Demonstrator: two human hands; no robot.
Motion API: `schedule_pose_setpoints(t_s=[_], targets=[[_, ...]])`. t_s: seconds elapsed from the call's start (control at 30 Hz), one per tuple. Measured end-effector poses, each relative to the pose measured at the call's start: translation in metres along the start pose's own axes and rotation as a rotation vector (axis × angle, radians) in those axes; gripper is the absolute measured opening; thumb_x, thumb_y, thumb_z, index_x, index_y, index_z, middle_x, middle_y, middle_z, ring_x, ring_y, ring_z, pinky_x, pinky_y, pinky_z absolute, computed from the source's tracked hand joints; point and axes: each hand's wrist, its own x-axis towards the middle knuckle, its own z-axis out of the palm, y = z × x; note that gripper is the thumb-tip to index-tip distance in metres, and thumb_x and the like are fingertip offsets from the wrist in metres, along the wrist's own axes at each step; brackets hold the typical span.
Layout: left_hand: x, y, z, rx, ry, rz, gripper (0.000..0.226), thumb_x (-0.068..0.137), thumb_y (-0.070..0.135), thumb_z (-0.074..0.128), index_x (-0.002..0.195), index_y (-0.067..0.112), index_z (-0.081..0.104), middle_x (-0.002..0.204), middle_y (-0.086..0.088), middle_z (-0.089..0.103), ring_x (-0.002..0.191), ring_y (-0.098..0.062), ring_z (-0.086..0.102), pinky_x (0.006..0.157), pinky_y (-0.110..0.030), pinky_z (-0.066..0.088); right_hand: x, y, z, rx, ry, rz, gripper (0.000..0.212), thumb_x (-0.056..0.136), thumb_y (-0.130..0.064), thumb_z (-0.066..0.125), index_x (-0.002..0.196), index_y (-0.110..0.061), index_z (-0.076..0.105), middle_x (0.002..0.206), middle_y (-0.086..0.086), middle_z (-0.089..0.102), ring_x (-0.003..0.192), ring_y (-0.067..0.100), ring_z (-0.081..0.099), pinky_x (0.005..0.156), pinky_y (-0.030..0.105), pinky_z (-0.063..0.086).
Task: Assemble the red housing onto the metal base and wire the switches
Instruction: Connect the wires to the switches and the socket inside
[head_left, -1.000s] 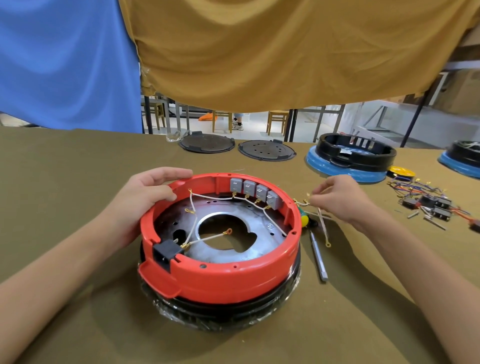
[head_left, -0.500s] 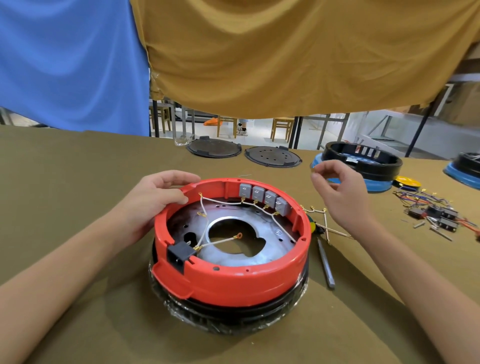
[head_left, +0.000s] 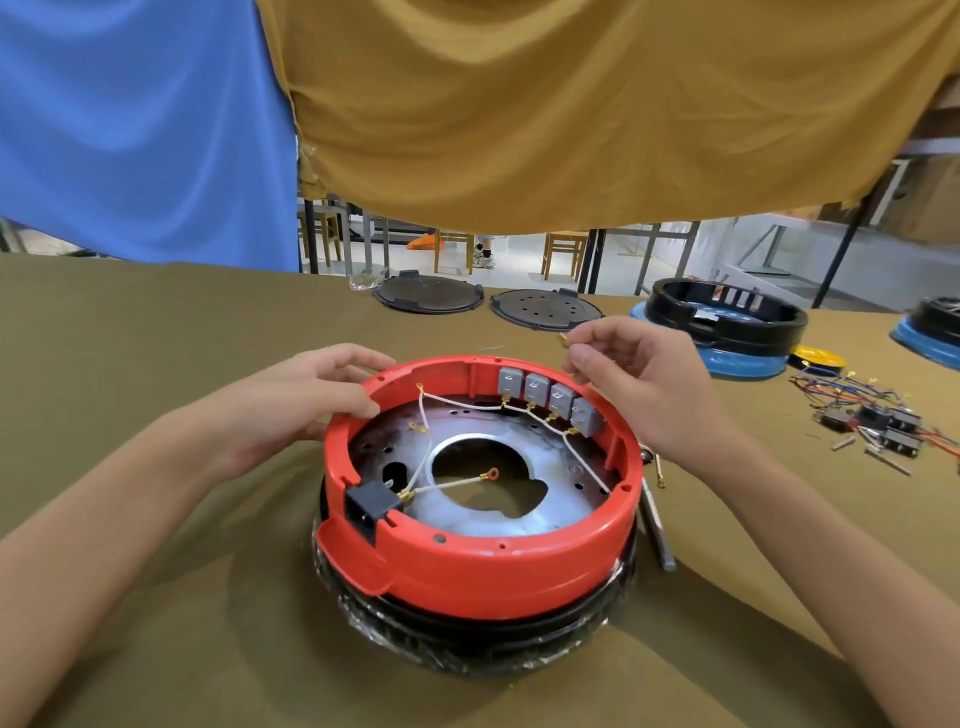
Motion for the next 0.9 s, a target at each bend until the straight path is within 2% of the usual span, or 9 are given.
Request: schedule_pose_setpoints(t_s=[0.1,0.17,0.27,0.37,0.47,0.63,0.77,0.9], targets=[[0.000,0.000,0.001,-0.035,0.021,0.040,0.035,0.088,0.002,0.063,0.115,0.024,0.066,0.110,0.000,0.073,0.094,-0.020,0.071,0.080,-0.035,0.055,0.006,-0.019,-0.004,0.167,-0.039,0.041,0.012,0.092,-0.006,0.064,0.099,-0.014,0.070,0.081,0.005,0.076,0.073,0.010,0.071,0.069,0.018,0.054],[0.000,-0.001,0.004,-0.069,0.020,0.055,0.033,0.089,0.002,0.062,0.116,0.020,0.066,0.111,0.000,0.074,0.096,-0.023,0.071,0.088,-0.039,0.054,0.013,-0.034,-0.005,0.215,-0.177,0.054,0.010,0.092,-0.007,0.065,0.096,-0.013,0.072,0.082,0.005,0.077,0.071,0.010,0.070,0.067,0.017,0.053],[0.001,-0.003,0.010,-0.112,-0.008,0.084,0.032,0.090,0.003,0.061,0.118,0.018,0.067,0.114,0.000,0.073,0.094,-0.020,0.071,0.081,-0.029,0.057,0.022,-0.052,0.007,0.219,-0.484,0.077,0.008,0.093,-0.010,0.065,0.094,-0.013,0.073,0.084,0.007,0.076,0.071,0.012,0.068,0.068,0.019,0.055],[0.002,-0.005,0.014,-0.145,-0.017,0.118,0.032,0.090,0.005,0.063,0.119,0.017,0.067,0.114,-0.002,0.073,0.096,-0.018,0.071,0.077,-0.022,0.056,0.022,-0.058,0.030,0.120,-0.645,0.053,0.009,0.094,-0.011,0.064,0.095,-0.014,0.072,0.086,0.007,0.076,0.074,0.015,0.068,0.071,0.024,0.056],[0.003,-0.007,0.018,-0.180,-0.024,0.139,0.033,0.090,0.007,0.063,0.121,0.015,0.067,0.113,-0.004,0.073,0.097,-0.017,0.071,0.079,-0.022,0.056,0.015,-0.054,0.047,0.110,-0.684,0.070,0.008,0.095,-0.010,0.062,0.095,-0.010,0.069,0.087,0.010,0.075,0.074,0.016,0.066,0.073,0.028,0.057],[0.004,-0.008,0.019,-0.179,-0.006,0.155,0.031,0.090,0.007,0.062,0.121,0.014,0.067,0.110,-0.007,0.073,0.088,-0.014,0.070,0.073,-0.019,0.054,0.007,-0.049,0.053,0.070,-0.688,0.080,0.006,0.094,-0.012,0.065,0.092,-0.011,0.070,0.079,0.003,0.071,0.067,0.011,0.066,0.067,0.021,0.053],[0.004,-0.007,0.019,-0.167,-0.005,0.157,0.031,0.091,0.006,0.062,0.121,0.014,0.067,0.112,-0.009,0.073,0.089,-0.014,0.070,0.076,-0.021,0.055,0.004,-0.050,0.054,0.050,-0.674,0.062,0.005,0.093,-0.011,0.066,0.091,-0.011,0.070,0.070,-0.003,0.069,0.064,0.008,0.066,0.065,0.020,0.055],[0.003,-0.007,0.019,-0.150,0.003,0.154,0.031,0.091,0.007,0.062,0.120,0.015,0.067,0.112,-0.009,0.073,0.090,-0.016,0.070,0.079,-0.023,0.057,0.002,-0.051,0.055,0.053,-0.655,0.036,0.004,0.091,-0.013,0.069,0.089,-0.013,0.072,0.069,0.001,0.071,0.062,0.009,0.066,0.063,0.018,0.053]])
